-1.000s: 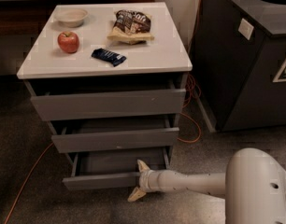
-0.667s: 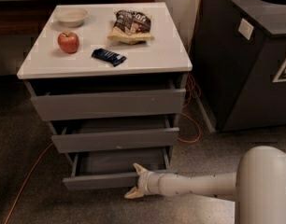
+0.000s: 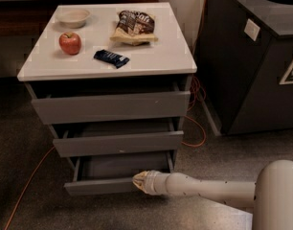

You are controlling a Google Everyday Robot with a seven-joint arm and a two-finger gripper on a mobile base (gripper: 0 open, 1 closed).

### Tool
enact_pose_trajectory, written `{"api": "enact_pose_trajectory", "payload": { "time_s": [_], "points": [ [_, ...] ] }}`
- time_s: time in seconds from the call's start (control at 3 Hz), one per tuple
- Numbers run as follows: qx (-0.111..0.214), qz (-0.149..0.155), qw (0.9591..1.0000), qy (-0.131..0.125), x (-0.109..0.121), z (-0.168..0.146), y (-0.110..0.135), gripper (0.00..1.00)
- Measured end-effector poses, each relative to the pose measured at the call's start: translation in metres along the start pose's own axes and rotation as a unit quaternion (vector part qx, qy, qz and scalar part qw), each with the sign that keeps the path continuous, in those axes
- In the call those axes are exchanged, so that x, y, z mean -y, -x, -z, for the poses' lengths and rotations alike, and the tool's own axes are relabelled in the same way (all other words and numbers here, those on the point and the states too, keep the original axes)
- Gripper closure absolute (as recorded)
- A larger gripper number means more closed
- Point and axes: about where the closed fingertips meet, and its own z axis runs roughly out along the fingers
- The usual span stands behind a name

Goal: Place brown chip bag into bottom drawer

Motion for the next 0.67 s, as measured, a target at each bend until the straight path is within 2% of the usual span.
{"api": "enact_pose_trajectory", "payload": {
  "time_s": [0.33,0.67],
  "points": [
    [-0.019,-0.032,0.9992,0.011,0.03,-0.018,-0.03,1.0],
    [-0.04,-0.048,0.9979,0.017,0.054,-0.034,-0.052,1.0]
  ]
}}
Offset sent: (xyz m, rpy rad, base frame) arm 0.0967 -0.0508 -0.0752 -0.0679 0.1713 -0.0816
